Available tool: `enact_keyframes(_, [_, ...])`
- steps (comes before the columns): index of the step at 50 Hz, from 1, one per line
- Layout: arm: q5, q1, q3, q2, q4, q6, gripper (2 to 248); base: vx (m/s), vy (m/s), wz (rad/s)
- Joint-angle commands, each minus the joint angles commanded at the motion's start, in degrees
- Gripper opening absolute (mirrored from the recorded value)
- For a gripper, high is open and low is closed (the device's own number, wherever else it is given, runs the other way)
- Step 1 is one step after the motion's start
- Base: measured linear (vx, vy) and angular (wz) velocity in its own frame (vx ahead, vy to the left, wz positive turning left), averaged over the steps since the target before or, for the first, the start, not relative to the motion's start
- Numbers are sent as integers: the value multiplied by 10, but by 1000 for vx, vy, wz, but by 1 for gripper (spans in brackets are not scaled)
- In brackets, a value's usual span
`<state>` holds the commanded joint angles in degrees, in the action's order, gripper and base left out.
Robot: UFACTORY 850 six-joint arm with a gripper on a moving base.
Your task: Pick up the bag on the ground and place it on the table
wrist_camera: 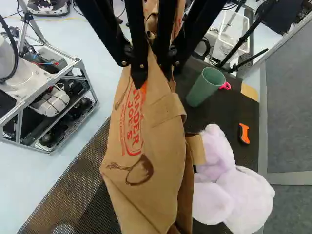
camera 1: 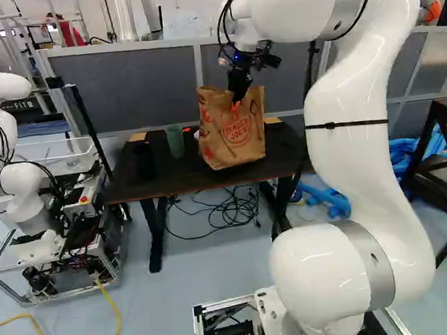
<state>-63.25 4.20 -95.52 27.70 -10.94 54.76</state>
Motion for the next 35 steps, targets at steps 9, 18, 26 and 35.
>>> enact_keyframes(9, [0, 0, 5, 9, 0, 0, 25, 0, 0, 0])
enact_keyframes(18, [0, -1, 13, 16, 0, 0, 25, 0, 0, 0])
enact_keyframes(26, [0, -2, 14, 26, 0, 0, 25, 0, 0, 0])
enact_keyframes(35, [0, -2, 13, 35, 0, 0, 25, 0, 0, 0])
